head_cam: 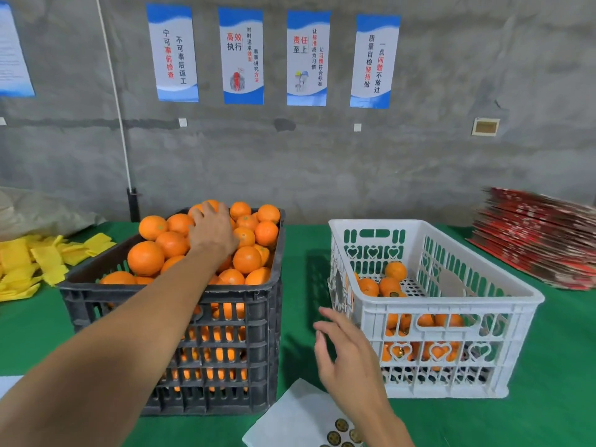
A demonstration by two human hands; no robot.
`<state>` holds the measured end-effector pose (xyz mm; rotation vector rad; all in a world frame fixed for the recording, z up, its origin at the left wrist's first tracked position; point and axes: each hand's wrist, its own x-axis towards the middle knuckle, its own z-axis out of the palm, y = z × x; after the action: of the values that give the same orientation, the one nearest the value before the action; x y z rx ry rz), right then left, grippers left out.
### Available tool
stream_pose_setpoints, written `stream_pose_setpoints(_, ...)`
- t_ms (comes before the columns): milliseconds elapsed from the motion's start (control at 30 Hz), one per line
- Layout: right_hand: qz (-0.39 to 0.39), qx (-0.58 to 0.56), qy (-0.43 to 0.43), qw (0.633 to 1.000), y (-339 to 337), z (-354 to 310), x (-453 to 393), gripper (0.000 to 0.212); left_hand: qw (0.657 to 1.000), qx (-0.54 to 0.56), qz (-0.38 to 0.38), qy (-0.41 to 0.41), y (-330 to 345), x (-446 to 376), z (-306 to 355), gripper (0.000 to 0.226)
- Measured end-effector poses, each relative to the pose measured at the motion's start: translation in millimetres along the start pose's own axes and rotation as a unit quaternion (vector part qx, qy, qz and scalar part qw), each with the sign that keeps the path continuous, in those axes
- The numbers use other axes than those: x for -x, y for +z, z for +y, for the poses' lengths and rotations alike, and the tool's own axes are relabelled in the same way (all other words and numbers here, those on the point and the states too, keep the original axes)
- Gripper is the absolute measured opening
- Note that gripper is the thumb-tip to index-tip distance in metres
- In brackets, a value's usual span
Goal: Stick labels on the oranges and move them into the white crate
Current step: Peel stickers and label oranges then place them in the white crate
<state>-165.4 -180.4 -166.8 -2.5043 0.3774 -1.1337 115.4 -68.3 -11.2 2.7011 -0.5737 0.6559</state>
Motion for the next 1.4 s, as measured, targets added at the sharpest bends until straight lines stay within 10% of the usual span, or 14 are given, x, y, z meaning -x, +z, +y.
stream_pose_setpoints(133, -0.007, 0.007, -0.013, 1.000, 10, 7, 7, 0.021, 0.989, -0.023, -0.147, 0.022, 13, -9, -3, 0.084)
stream_pose_setpoints(433, -0.038, -0.004, -0.004, 0.999, 39, 19, 34, 0.019, 0.988, -0.131, -0.086, -0.017, 13, -5, -5, 0.040)
stream_pose_setpoints(700, -0.164, -0.007, 0.018, 0.986, 30, 32, 48, 0.032, 0.964, 0.255, 0.074, 0.024, -36, 38, 10, 0.086)
stream_pose_setpoints(967, -0.338, 0.201, 0.128, 0.911, 11, 37, 66, 0.091, 0.972, 0.230, -0.016, 0.037, -23, 86, 22, 0.082)
stream_pose_setpoints(1267, -0.265, -0.074, 0.245, 0.930, 9, 42, 56, 0.031, 0.975, 0.220, -0.025, 0.004, -24, 91, 16, 0.070)
stream_pose_setpoints(1400, -0.217, -0.222, 0.250, 0.917, 16, 35, 40, 0.060, 0.976, 0.217, -0.019, 0.001, -24, 93, 18, 0.062)
